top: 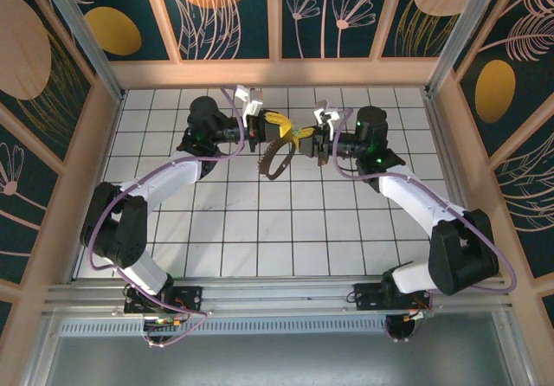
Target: Put the keys on the keyring
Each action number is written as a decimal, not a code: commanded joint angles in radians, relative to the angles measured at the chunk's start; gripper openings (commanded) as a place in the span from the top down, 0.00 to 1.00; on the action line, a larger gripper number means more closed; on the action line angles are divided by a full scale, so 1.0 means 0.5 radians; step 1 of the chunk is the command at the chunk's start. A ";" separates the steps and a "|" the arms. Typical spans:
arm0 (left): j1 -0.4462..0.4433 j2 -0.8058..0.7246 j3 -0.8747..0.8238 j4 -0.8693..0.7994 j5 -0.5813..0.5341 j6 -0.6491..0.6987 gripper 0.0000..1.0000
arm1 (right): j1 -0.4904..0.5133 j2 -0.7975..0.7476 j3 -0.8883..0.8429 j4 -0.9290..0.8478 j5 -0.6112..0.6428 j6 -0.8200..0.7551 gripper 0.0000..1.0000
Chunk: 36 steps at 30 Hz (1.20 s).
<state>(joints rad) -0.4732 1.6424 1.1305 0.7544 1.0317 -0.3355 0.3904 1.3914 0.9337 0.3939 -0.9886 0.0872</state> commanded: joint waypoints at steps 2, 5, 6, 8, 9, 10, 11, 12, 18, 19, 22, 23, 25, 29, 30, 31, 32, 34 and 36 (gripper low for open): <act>-0.005 -0.064 -0.008 0.185 -0.043 -0.052 1.00 | 0.073 0.046 0.011 -0.023 -0.051 -0.051 1.00; -0.005 -0.061 -0.015 0.193 -0.050 -0.056 1.00 | 0.068 0.030 0.009 -0.074 -0.019 -0.075 0.87; -0.007 -0.060 -0.021 0.204 -0.058 -0.061 1.00 | 0.060 0.008 -0.003 -0.095 0.002 -0.089 0.77; -0.006 -0.057 -0.030 0.225 -0.072 -0.071 1.00 | 0.014 -0.039 -0.037 -0.100 0.010 -0.086 0.62; -0.008 -0.057 -0.036 0.235 -0.085 -0.081 1.00 | -0.019 -0.060 -0.054 -0.112 0.001 -0.085 0.59; -0.008 -0.057 -0.040 0.249 -0.096 -0.091 1.00 | -0.053 -0.086 -0.074 -0.121 0.007 -0.083 0.57; -0.008 -0.054 -0.043 0.267 -0.097 -0.102 1.00 | -0.085 -0.108 -0.094 -0.119 0.003 -0.076 0.56; -0.008 -0.051 -0.047 0.289 -0.098 -0.117 1.00 | -0.119 -0.139 -0.117 -0.116 0.000 -0.065 0.56; -0.008 -0.045 -0.093 0.386 -0.168 -0.198 1.00 | -0.238 -0.311 -0.250 0.051 0.240 0.119 0.55; -0.008 -0.045 -0.103 0.412 -0.176 -0.216 1.00 | -0.241 -0.325 -0.260 0.079 0.336 0.164 0.55; -0.008 -0.045 -0.147 0.511 -0.202 -0.286 1.00 | -0.241 -0.364 -0.301 0.239 0.554 0.363 0.54; -0.008 -0.045 -0.164 0.550 -0.212 -0.308 1.00 | -0.241 -0.376 -0.318 0.310 0.592 0.436 0.54; -0.011 -0.048 -0.195 0.628 -0.223 -0.365 1.00 | -0.238 -0.405 -0.362 0.477 0.631 0.555 0.53; -0.023 -0.054 -0.259 0.738 -0.291 -0.448 1.00 | -0.233 -0.443 -0.419 0.787 0.623 0.765 0.52; -0.028 -0.051 -0.272 0.774 -0.309 -0.480 1.00 | -0.225 -0.434 -0.409 0.829 0.595 0.795 0.52; -0.032 -0.046 -0.285 0.812 -0.325 -0.511 1.00 | -0.217 -0.420 -0.394 0.868 0.560 0.812 0.52; -0.036 -0.038 -0.296 0.871 -0.333 -0.552 1.00 | -0.206 -0.399 -0.379 0.905 0.529 0.825 0.52; -0.040 -0.011 -0.304 0.982 -0.342 -0.650 1.00 | -0.170 -0.355 -0.346 0.944 0.479 0.829 0.52; -0.048 0.027 -0.304 1.095 -0.346 -0.753 1.00 | -0.132 -0.313 -0.324 1.004 0.410 0.826 0.52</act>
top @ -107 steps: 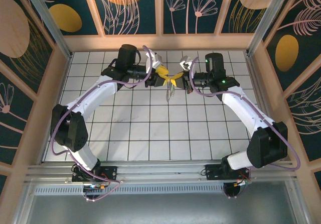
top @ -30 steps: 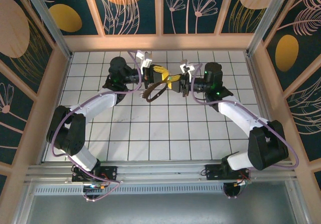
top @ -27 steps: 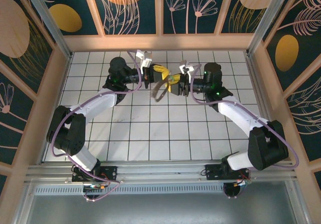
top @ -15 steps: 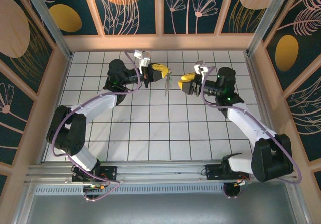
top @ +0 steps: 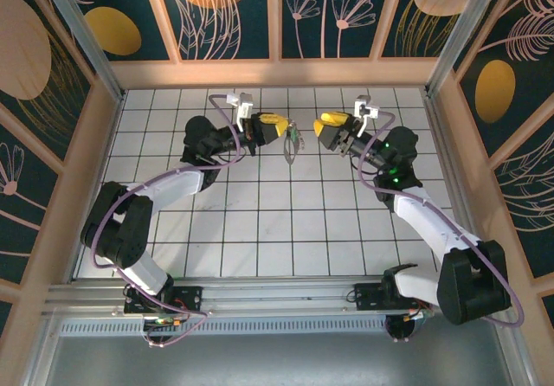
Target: Put the keys on the keyring
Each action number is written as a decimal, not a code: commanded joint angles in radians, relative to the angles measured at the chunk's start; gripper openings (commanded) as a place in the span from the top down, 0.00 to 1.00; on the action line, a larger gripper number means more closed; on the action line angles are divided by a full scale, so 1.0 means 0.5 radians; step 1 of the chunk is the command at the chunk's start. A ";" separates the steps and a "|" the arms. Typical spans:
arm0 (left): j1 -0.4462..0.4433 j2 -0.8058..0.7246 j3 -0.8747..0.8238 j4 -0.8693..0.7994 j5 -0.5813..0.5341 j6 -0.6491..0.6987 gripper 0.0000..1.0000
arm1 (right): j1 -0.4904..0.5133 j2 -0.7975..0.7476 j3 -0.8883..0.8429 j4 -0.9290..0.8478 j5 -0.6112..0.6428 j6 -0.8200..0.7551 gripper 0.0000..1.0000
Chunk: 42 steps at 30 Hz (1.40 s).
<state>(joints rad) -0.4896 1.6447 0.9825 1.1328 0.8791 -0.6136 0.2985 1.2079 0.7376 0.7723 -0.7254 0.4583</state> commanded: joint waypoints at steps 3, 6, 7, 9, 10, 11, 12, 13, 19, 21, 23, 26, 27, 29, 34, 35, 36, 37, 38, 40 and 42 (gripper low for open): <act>-0.028 0.075 -0.008 0.495 -0.052 -0.337 1.00 | 0.101 0.106 0.079 0.327 -0.174 0.077 0.53; -0.048 0.123 -0.008 0.579 -0.081 -0.413 1.00 | 0.136 0.151 0.080 0.407 -0.198 0.079 0.52; -0.054 0.126 -0.008 0.592 -0.084 -0.424 1.00 | 0.146 0.163 0.080 0.425 -0.197 0.083 0.53; -0.068 0.125 -0.008 0.594 -0.109 -0.430 1.00 | 0.154 0.188 0.076 0.482 -0.195 0.104 0.52; -0.070 0.125 -0.008 0.592 -0.114 -0.430 1.00 | 0.155 0.197 0.077 0.508 -0.194 0.117 0.53; -0.073 0.126 -0.008 0.588 -0.125 -0.435 1.00 | 0.158 0.206 0.077 0.527 -0.197 0.128 0.52; -0.076 0.179 -0.008 0.585 -0.130 -0.439 1.00 | 0.157 0.213 0.079 0.545 -0.197 0.137 0.53; -0.076 0.182 -0.008 0.587 -0.135 -0.443 1.00 | 0.155 0.221 0.080 0.557 -0.199 0.143 0.53; -0.088 0.194 -0.008 0.588 -0.132 -0.448 1.00 | 0.178 0.277 0.125 0.581 -0.224 0.160 0.53; -0.090 0.196 -0.008 0.585 -0.132 -0.450 1.00 | 0.192 0.292 0.139 0.577 -0.226 0.159 0.53; -0.091 0.199 -0.008 0.585 -0.129 -0.452 1.00 | 0.203 0.305 0.149 0.568 -0.229 0.157 0.55; -0.095 0.196 -0.008 0.587 -0.129 -0.454 1.00 | 0.209 0.315 0.151 0.566 -0.234 0.154 0.59; -0.095 0.196 -0.009 0.588 -0.128 -0.451 1.00 | 0.209 0.315 0.151 0.566 -0.237 0.154 0.62; -0.094 0.197 -0.009 0.588 -0.129 -0.454 1.00 | 0.208 0.310 0.143 0.561 -0.236 0.151 0.68; -0.097 0.196 -0.008 0.588 -0.129 -0.451 1.00 | 0.211 0.304 0.139 0.539 -0.243 0.139 0.83; -0.098 0.196 -0.009 0.588 -0.127 -0.448 1.00 | 0.211 0.305 0.137 0.541 -0.250 0.139 0.83; -0.097 0.196 -0.008 0.588 -0.126 -0.450 1.00 | 0.211 0.310 0.140 0.540 -0.261 0.141 0.83; -0.097 0.196 -0.008 0.588 -0.123 -0.451 1.00 | 0.215 0.317 0.148 0.542 -0.280 0.145 0.81; -0.100 0.196 -0.008 0.588 -0.118 -0.451 1.00 | 0.217 0.322 0.155 0.531 -0.295 0.143 0.80; -0.101 0.196 -0.008 0.588 -0.113 -0.451 1.00 | 0.219 0.333 0.165 0.526 -0.304 0.139 0.81; -0.104 0.199 -0.008 0.586 -0.109 -0.447 1.00 | 0.227 0.342 0.171 0.526 -0.311 0.139 0.84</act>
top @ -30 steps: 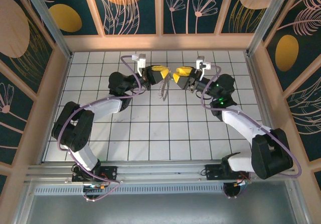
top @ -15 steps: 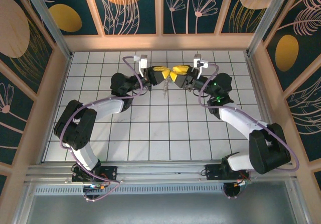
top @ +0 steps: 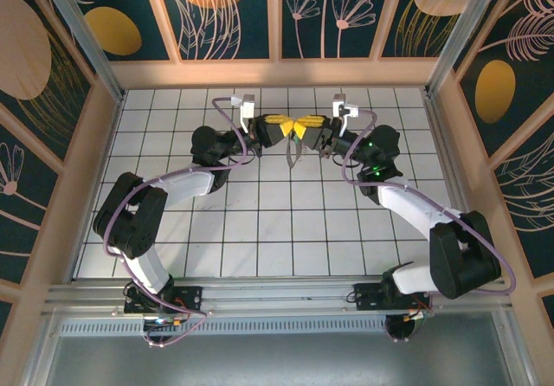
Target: Put the keys on the keyring
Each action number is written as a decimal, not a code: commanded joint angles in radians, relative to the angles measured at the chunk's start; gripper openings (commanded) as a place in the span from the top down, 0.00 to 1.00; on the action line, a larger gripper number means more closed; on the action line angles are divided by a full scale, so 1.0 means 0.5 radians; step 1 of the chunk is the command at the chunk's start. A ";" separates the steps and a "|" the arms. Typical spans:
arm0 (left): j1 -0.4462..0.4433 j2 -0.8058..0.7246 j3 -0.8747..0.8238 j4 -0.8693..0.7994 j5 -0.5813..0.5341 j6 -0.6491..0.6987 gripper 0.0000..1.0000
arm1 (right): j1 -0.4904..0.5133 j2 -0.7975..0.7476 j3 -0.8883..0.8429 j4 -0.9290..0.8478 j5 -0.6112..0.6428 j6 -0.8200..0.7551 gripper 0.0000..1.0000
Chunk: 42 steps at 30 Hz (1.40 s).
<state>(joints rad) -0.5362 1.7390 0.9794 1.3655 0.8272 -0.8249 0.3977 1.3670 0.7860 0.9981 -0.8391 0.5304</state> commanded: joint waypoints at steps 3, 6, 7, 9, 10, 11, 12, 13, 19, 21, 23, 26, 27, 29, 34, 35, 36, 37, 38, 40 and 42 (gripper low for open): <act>-0.014 0.011 -0.002 0.107 -0.003 -0.019 1.00 | 0.030 0.038 0.088 0.074 -0.098 -0.006 0.97; -0.019 0.010 0.000 0.092 0.009 -0.007 1.00 | 0.027 0.037 0.086 0.073 -0.096 -0.017 1.00; -0.019 0.010 0.002 0.084 0.006 -0.002 1.00 | 0.028 0.035 0.086 0.065 -0.091 -0.023 1.00; -0.020 0.003 0.001 0.049 -0.001 0.022 0.96 | 0.022 0.024 0.083 0.032 -0.068 -0.044 1.00; -0.020 -0.003 -0.001 0.030 -0.007 0.035 0.86 | 0.017 0.018 0.083 0.003 -0.047 -0.058 1.00; -0.018 -0.015 -0.002 0.001 -0.010 0.068 0.80 | 0.010 0.010 0.085 -0.026 -0.036 -0.075 1.00; -0.020 -0.030 -0.002 -0.048 -0.016 0.110 0.78 | 0.004 0.004 0.086 -0.050 -0.034 -0.089 1.00; -0.020 -0.039 0.003 -0.129 -0.037 0.175 0.75 | -0.004 -0.003 0.093 -0.084 -0.034 -0.104 1.00; -0.006 -0.247 0.058 -0.725 -0.099 0.695 0.65 | -0.073 -0.061 0.156 -0.371 -0.059 -0.258 1.00; 0.007 -0.290 0.088 -0.900 -0.101 0.848 0.63 | -0.097 -0.065 0.189 -0.472 -0.082 -0.317 1.00; 0.029 -0.322 0.114 -1.035 -0.098 0.942 0.62 | -0.118 -0.065 0.212 -0.551 -0.087 -0.358 1.00; 0.062 -0.338 0.161 -1.184 -0.072 1.053 0.61 | -0.151 -0.054 0.229 -0.588 -0.110 -0.380 1.00; 0.071 -0.336 0.179 -1.230 -0.055 1.083 0.61 | -0.156 -0.045 0.241 -0.615 -0.119 -0.395 1.00; 0.093 -0.323 0.231 -1.356 -0.012 1.158 0.59 | -0.169 -0.020 0.275 -0.686 -0.151 -0.448 1.00; 0.148 -0.263 0.380 -1.706 0.142 1.406 0.57 | -0.180 0.038 0.404 -0.971 -0.215 -0.666 1.00; 0.157 -0.249 0.400 -1.745 0.171 1.426 0.57 | -0.181 0.047 0.432 -1.028 -0.228 -0.711 1.00; 0.168 -0.232 0.426 -1.786 0.212 1.452 0.57 | -0.181 0.061 0.460 -1.102 -0.249 -0.753 1.00; 0.176 -0.216 0.449 -1.821 0.258 1.474 0.57 | -0.182 0.075 0.488 -1.173 -0.268 -0.805 1.00; 0.179 -0.201 0.468 -1.856 0.303 1.497 0.57 | -0.187 0.087 0.513 -1.227 -0.285 -0.840 1.00; 0.182 -0.170 0.531 -1.956 0.365 1.555 0.57 | -0.189 0.119 0.564 -1.344 -0.323 -0.917 1.00; 0.183 -0.145 0.576 -2.028 0.415 1.598 0.57 | -0.194 0.143 0.589 -1.394 -0.353 -0.956 1.00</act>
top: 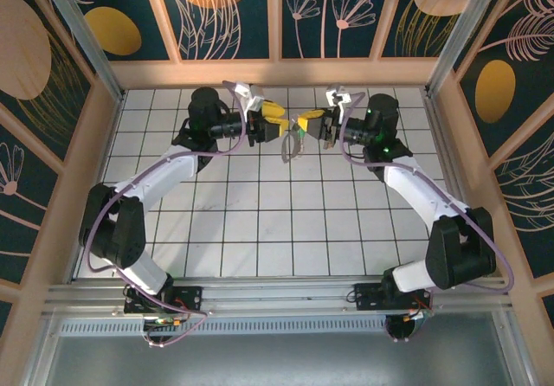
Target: Put the keys on the keyring
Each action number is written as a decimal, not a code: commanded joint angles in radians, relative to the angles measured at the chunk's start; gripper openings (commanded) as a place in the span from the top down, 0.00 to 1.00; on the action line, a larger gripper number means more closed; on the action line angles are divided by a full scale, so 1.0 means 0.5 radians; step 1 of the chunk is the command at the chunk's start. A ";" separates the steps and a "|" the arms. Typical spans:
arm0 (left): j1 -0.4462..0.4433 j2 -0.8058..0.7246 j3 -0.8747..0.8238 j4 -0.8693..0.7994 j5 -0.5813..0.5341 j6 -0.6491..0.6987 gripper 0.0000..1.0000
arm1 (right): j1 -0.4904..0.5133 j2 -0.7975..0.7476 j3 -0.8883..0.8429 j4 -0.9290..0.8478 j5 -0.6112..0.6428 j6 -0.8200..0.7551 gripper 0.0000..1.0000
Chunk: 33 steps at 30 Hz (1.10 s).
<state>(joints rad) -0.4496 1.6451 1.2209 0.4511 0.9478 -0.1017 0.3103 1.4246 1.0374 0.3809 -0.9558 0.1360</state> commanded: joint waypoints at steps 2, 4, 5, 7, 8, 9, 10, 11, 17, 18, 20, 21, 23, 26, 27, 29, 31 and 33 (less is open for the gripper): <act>0.009 0.056 0.110 -0.220 0.217 0.166 0.57 | -0.022 0.041 0.091 -0.166 -0.159 -0.174 1.00; 0.009 0.067 0.127 -0.253 0.247 0.190 0.57 | -0.025 0.056 0.101 -0.179 -0.189 -0.183 1.00; 0.009 0.070 0.132 -0.258 0.259 0.194 0.57 | -0.025 0.060 0.103 -0.180 -0.198 -0.185 1.00; 0.009 0.081 0.149 -0.284 0.258 0.202 0.57 | -0.025 0.065 0.097 -0.182 -0.225 -0.189 1.00; 0.009 0.087 0.153 -0.296 0.260 0.206 0.57 | -0.026 0.066 0.099 -0.185 -0.235 -0.189 1.00; 0.009 0.092 0.156 -0.298 0.269 0.206 0.57 | -0.026 0.066 0.094 -0.182 -0.243 -0.189 1.00; 0.009 0.098 0.160 -0.296 0.276 0.209 0.57 | -0.027 0.065 0.090 -0.181 -0.247 -0.192 1.00; 0.009 0.101 0.166 -0.299 0.287 0.208 0.57 | -0.026 0.062 0.089 -0.179 -0.251 -0.192 1.00; 0.009 0.124 0.220 -0.356 0.411 0.229 0.58 | -0.026 0.041 0.091 -0.185 -0.312 -0.199 1.00; 0.009 0.124 0.231 -0.366 0.439 0.230 0.59 | -0.027 0.039 0.089 -0.188 -0.319 -0.198 1.00; 0.009 0.187 0.257 -0.404 0.473 0.236 0.60 | -0.027 0.035 0.091 -0.184 -0.322 -0.195 1.00; 0.009 0.192 0.269 -0.421 0.490 0.246 0.62 | -0.023 0.034 0.091 -0.179 -0.328 -0.192 1.00; 0.009 0.204 0.284 -0.427 0.518 0.240 0.63 | -0.022 0.033 0.094 -0.170 -0.331 -0.185 1.00; 0.009 0.218 0.295 -0.431 0.543 0.237 0.65 | -0.023 0.035 0.094 -0.149 -0.338 -0.171 1.00; 0.009 0.221 0.298 -0.433 0.546 0.232 0.65 | -0.023 0.034 0.096 -0.143 -0.337 -0.165 1.00; 0.010 0.226 0.298 -0.434 0.555 0.234 0.66 | -0.023 0.034 0.094 -0.137 -0.341 -0.162 1.00; 0.009 0.232 0.299 -0.433 0.571 0.233 0.67 | -0.022 0.037 0.099 -0.133 -0.344 -0.158 1.00; 0.009 0.239 0.305 -0.437 0.592 0.229 0.69 | -0.024 0.041 0.103 -0.133 -0.346 -0.160 1.00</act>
<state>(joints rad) -0.4496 1.7512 1.3415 0.2459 1.1973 -0.0002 0.3027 1.4582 1.0451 0.2798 -1.0950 0.0586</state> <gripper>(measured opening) 0.313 0.044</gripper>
